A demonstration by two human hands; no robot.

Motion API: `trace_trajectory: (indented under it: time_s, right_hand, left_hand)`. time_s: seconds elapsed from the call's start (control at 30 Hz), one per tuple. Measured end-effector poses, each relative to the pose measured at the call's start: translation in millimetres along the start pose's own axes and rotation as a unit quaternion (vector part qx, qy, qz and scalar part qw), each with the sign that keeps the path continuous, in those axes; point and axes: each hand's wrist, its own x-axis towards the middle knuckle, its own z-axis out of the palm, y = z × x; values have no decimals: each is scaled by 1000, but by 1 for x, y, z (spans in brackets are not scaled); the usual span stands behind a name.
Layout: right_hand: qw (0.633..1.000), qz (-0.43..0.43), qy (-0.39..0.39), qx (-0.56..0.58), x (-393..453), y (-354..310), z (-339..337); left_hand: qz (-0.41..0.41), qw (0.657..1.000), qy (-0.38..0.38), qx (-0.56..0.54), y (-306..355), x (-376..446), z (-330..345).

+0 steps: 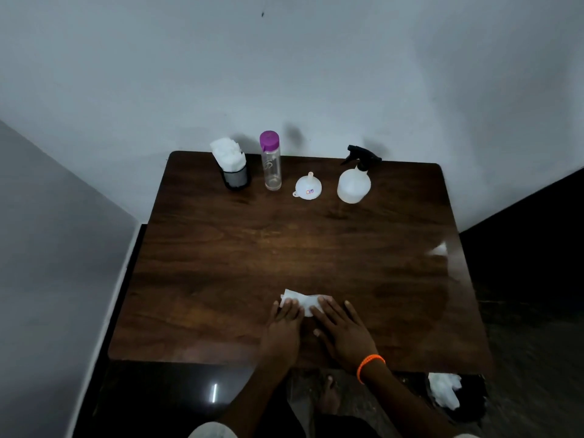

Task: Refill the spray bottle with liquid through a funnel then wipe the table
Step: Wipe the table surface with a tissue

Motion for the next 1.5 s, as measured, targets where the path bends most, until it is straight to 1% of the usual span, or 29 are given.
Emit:
trace_trajectory:
  time_s: [0.07,0.17,0.33,0.47,0.57,0.73,0.87,1.03,1.23,1.3,1.4,1.5]
  right_hand:
    - [1000,10,8,2,14,3,-6]
    - [999,31,20,5,41,10,-16]
    - [995,78,53,32,98,27,-37]
    - [988,124,76,46,149,39,-55]
    - [984,142,98,44,179,50,-70]
    - [982,151,105,42,211,78,-92]
    - [982,157,99,43,214,95,-94]
    - [972,195,116,64,196,103,-93]
    - [965,226,110,76,175,110,-92]
    - [963,233,109,82,166,110,-92]
    - [959,244,112,85,151,109,-89]
    - [960,246,106,77,134,106,-84]
  left_hand:
    - [1,999,24,25,-3,15,-12]
    - [1,998,34,44,-12,44,-32]
    - [16,998,18,58,-31,105,-70]
    - [32,994,-31,99,-38,159,-104]
    - [15,996,-34,77,-35,195,-128]
    - [27,998,17,53,-32,235,-146]
    - [43,996,-1,73,-22,250,-150]
    - [79,991,-34,98,-6,267,-152]
    - [144,977,-26,153,3,282,-156]
    - [149,977,-22,151,5,277,-153]
    - [143,984,-5,110,11,258,-144]
    - [134,986,-16,96,17,233,-127]
